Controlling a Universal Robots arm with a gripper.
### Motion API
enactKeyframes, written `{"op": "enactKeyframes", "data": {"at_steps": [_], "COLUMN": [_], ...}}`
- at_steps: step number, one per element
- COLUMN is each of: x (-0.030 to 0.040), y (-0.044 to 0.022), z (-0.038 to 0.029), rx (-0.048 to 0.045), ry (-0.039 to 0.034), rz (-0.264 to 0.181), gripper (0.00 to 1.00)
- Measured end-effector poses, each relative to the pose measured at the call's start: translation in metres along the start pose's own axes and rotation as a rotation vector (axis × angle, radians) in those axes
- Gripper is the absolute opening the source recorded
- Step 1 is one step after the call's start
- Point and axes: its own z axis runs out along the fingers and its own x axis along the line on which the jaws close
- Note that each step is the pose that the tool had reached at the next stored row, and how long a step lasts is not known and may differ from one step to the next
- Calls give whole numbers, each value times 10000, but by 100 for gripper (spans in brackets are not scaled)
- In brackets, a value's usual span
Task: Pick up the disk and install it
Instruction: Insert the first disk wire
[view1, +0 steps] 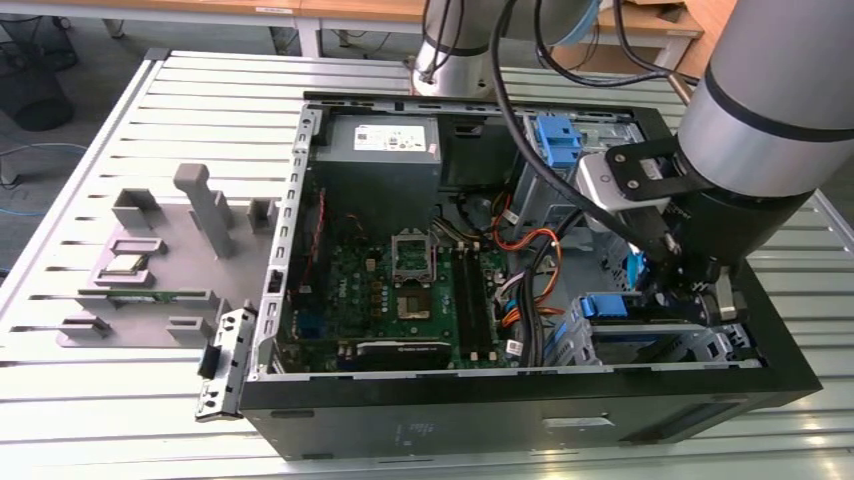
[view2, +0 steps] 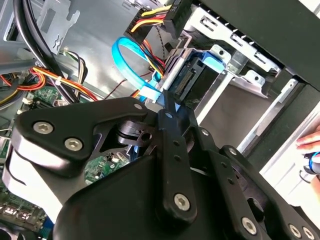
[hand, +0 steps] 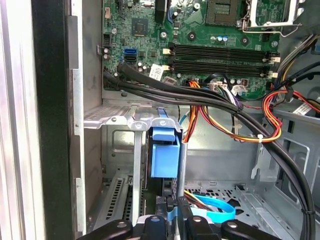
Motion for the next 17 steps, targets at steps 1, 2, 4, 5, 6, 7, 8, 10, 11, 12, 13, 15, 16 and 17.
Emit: {"op": "enactKeyframes", "data": {"at_steps": [1,2,4,5,6,7,8,10,11,12,13,15,16,17], "x": [-1,-2,-4,-5,-7,-8,-9,-12,-13,-14,-14,-14,-14,-14], "y": [-3,-7,-15,-20,-24,-28,-33,-43,-47,-51,-52,-52,-52,-52], "z": [-14,-32,-72,-94,-116,-135,-158,-206,-228,-245,-250,-249,-250,-250], "rx": [0,0,0,0,0,0,0,0,0,0,0,1,0,-3], "ry": [0,0,1,0,0,0,0,1,1,1,1,-2,-2,-2], "rz": [0,0,0,0,0,0,0,0,0,0,0,1,0,0], "gripper": [24,24,24,24,24,24,24,24,24,24,24,24,24,24]}}
